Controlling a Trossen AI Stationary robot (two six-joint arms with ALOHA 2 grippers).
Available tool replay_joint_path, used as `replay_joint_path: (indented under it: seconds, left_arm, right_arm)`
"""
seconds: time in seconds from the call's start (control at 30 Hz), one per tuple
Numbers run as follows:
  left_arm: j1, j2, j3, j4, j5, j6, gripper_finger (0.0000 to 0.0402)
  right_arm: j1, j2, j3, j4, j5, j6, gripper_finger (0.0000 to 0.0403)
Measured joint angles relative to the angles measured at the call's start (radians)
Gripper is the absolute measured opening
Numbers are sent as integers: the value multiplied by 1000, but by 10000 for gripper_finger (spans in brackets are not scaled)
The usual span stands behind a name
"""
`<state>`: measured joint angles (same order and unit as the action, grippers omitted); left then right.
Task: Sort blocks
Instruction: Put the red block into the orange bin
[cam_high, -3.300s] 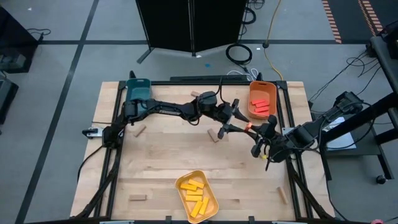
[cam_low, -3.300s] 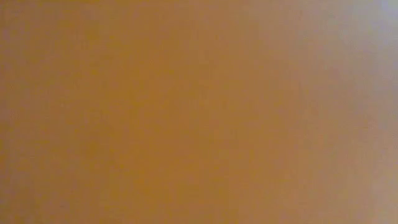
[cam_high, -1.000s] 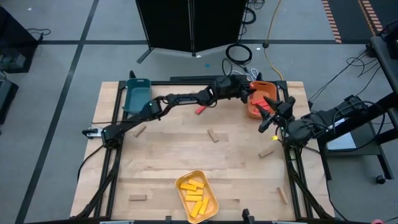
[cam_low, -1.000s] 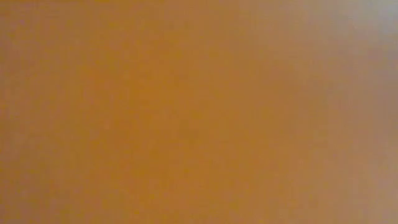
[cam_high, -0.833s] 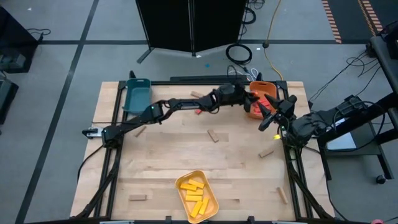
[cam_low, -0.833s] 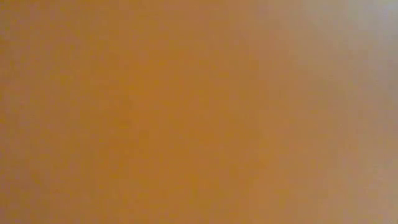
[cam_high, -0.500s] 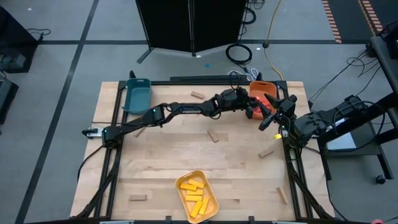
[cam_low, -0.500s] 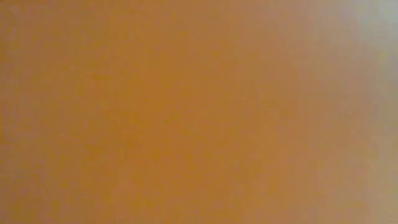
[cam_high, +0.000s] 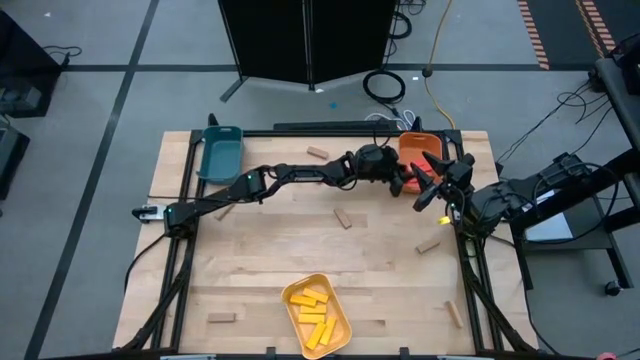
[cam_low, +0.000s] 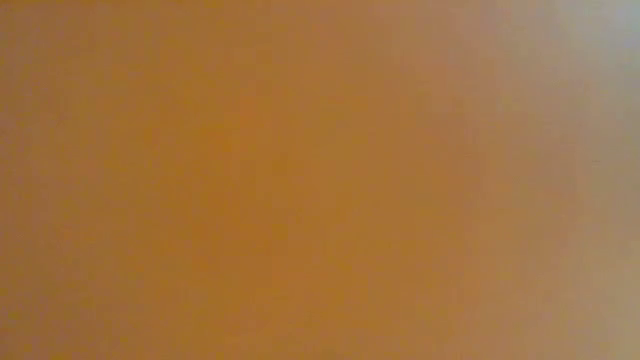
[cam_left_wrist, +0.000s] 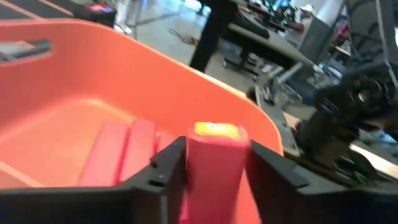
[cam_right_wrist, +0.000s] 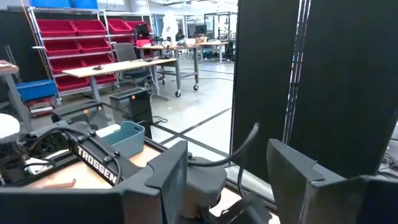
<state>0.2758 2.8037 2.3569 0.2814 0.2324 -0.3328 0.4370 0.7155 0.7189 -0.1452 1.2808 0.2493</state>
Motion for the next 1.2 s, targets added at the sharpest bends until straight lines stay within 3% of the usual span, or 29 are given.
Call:
replay_joint_path:
  seconds: [0.17, 0.47, 0.57, 0.67, 0.83, 0.93, 1.03, 1.2]
  left_arm:
    - [11, -18, -1, -62, 41, 0, 201]
    - [53, -130, -1, -105, 134, 105, 208]
    - [63, -197, -1, -285, 227, 244, 208]
    - [64, -272, -1, -561, 242, 422, 208]
    - [64, -366, -1, -1016, 82, 622, 209]
    - [83, -387, -1, -1253, -5, 659, 209]
    - [123, -386, -17, -1425, 11, 655, 206]
    - [194, -395, -127, -1488, 62, 590, 198]
  right_arm:
    - [0, 6, 0, -1, 0, -3, 161]
    - [0, 5, 0, -4, -5, -7, 161]
    - [5, 5, 0, -6, -79, -7, 161]
    - [13, 6, 0, -21, -212, -1, 161]
    - [19, 7, 0, -69, -385, 39, 161]
    - [19, 16, 0, -143, -424, 91, 161]
    - [19, 29, 0, -241, -422, 157, 161]
    - [14, 42, 0, -386, -419, 291, 161]
